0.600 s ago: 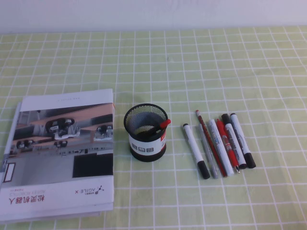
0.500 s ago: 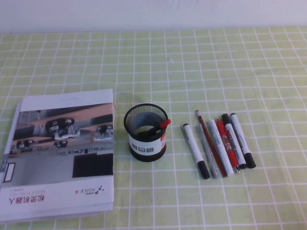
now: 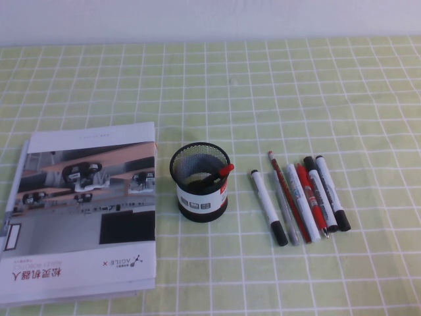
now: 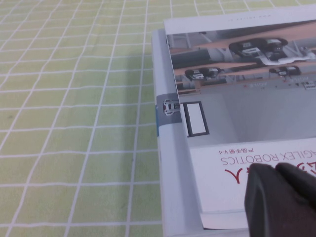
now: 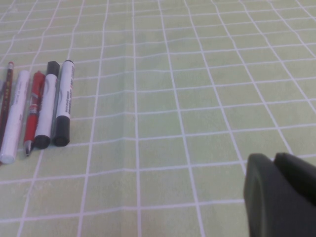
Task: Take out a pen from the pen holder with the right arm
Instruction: 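Take a marker out of the pen holder and lay it on the table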
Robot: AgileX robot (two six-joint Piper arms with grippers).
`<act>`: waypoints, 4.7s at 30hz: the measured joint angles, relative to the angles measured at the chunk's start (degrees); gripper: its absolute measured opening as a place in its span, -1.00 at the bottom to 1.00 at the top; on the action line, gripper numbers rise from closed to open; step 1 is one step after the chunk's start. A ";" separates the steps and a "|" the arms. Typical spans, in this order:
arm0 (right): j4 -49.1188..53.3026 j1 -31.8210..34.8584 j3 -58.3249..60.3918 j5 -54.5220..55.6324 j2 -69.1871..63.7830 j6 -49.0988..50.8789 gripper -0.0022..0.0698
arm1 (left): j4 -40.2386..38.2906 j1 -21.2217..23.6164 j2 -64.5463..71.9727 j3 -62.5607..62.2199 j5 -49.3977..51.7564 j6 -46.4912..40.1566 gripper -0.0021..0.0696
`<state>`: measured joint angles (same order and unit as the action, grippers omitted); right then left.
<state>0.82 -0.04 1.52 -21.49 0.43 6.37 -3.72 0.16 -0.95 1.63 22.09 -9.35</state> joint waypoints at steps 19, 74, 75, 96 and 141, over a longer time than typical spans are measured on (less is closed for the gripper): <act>0.00 0.00 0.00 0.00 0.00 0.00 -0.97 | 0.00 0.00 0.00 0.00 0.00 0.00 -0.96; -40.24 -10.96 -28.00 6.46 -45.34 -23.54 -0.97 | 0.00 0.00 0.00 0.00 0.00 0.00 -0.96; -39.20 -13.67 -28.51 8.75 -47.01 -22.67 -0.97 | 0.00 0.00 0.00 0.00 0.00 0.00 -0.96; -14.17 -45.79 -26.28 69.27 -77.97 -5.20 0.13 | 0.00 0.00 0.00 0.00 0.00 0.00 -0.96; -5.80 -45.83 -43.94 86.32 -111.81 3.24 0.24 | 0.00 0.00 0.00 0.00 0.00 0.00 -0.96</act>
<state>-4.97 -45.87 -42.42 64.83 -111.38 9.61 -3.72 0.16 -0.95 1.63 22.09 -9.35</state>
